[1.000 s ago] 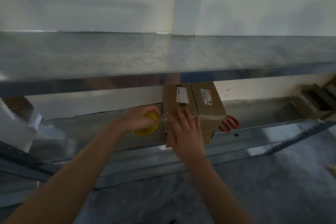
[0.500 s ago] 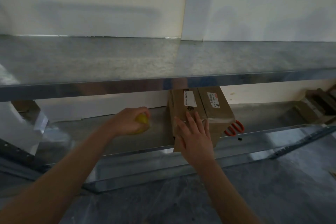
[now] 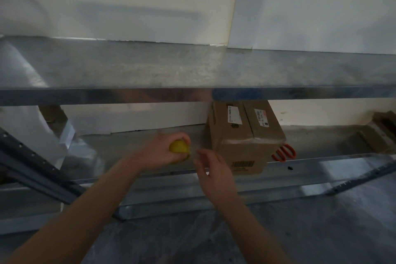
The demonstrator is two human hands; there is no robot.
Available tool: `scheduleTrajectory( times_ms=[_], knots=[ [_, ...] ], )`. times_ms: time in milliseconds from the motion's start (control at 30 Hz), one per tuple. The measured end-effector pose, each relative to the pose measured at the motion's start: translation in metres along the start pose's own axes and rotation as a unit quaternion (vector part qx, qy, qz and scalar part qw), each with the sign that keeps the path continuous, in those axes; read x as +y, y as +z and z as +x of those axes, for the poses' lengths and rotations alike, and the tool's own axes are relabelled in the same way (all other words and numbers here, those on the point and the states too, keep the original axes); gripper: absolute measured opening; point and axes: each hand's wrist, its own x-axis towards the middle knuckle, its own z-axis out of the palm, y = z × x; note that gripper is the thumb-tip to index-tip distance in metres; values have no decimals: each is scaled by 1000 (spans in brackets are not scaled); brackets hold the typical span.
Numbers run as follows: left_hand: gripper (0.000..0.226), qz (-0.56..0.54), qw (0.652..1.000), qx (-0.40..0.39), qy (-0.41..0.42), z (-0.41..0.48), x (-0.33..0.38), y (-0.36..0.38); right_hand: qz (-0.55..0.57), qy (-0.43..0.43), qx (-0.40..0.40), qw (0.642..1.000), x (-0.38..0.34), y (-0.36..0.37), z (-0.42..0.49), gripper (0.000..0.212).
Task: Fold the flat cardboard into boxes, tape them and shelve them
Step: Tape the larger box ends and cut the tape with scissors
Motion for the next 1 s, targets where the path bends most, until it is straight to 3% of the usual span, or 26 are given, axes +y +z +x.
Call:
scheduleTrajectory(
  times_ms=[100,233,433,533,633,800,1000],
  knots=[
    [22,-11,1000,10,23,-14,-5,10,111,85,-63,988,-7,16,7,27],
    [22,-4,999,34,20,-29,-14,12,174,112,-51,977,-12,28,13,12],
    [24,-5,1000,-5,-16,-40,-25,9,160,105,-58,980,-18,39,23,23],
    [43,20,999,-13,-24,-44,-36,11,143,77,-59,985,-17,43,26,18],
    [55,34,999,16,-17,-44,-44,15,156,49,-23,986,-20,49,24,8],
    [54,75,987,113,-88,-43,-75,11,105,-8,-17,994,-25,64,2,9],
    [48,195,975,111,-8,-30,-91,16,101,-9,22,995,-18,62,14,9]
  ],
)
